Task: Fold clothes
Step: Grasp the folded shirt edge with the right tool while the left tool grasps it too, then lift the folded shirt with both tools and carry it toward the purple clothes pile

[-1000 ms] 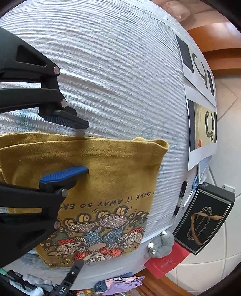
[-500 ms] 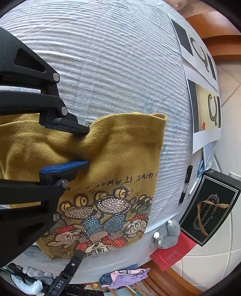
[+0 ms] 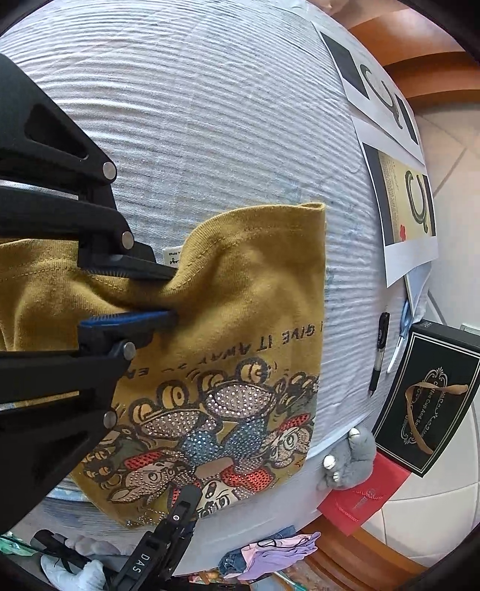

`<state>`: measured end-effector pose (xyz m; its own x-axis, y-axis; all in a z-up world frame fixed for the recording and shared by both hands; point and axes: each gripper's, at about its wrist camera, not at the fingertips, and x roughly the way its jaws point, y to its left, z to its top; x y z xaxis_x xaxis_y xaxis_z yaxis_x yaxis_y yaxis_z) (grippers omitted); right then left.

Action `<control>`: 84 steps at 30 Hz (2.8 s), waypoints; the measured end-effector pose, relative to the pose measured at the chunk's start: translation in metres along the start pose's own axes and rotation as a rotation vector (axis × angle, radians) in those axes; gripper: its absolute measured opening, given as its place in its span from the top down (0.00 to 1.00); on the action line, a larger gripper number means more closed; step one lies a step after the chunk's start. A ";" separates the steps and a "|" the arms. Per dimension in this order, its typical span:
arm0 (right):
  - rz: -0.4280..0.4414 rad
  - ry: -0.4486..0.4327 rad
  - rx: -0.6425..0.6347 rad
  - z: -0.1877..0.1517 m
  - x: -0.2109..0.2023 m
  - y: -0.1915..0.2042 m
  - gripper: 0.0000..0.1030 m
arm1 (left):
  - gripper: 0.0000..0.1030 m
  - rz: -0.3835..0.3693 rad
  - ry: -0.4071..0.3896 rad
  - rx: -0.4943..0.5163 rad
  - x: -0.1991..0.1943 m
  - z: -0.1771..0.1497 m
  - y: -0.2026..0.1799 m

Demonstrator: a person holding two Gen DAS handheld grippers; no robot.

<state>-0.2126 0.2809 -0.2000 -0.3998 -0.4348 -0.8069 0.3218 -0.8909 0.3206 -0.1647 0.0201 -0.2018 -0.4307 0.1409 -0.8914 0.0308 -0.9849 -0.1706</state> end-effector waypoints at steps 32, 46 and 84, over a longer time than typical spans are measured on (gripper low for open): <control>-0.096 0.099 -0.052 0.006 0.006 0.008 0.91 | 0.91 0.030 -0.042 -0.036 -0.002 0.001 -0.004; -0.202 -0.022 -0.182 -0.005 -0.013 0.031 0.92 | 0.94 0.033 -0.096 -0.057 -0.017 -0.015 -0.009; -0.344 -0.359 -0.149 -0.013 -0.215 -0.031 0.92 | 0.94 -0.120 -0.338 0.243 -0.124 0.009 -0.189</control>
<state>-0.1255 0.4035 -0.0426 -0.7646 -0.1612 -0.6240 0.2284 -0.9731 -0.0285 -0.1247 0.1875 -0.0554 -0.6905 0.2548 -0.6770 -0.2333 -0.9643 -0.1250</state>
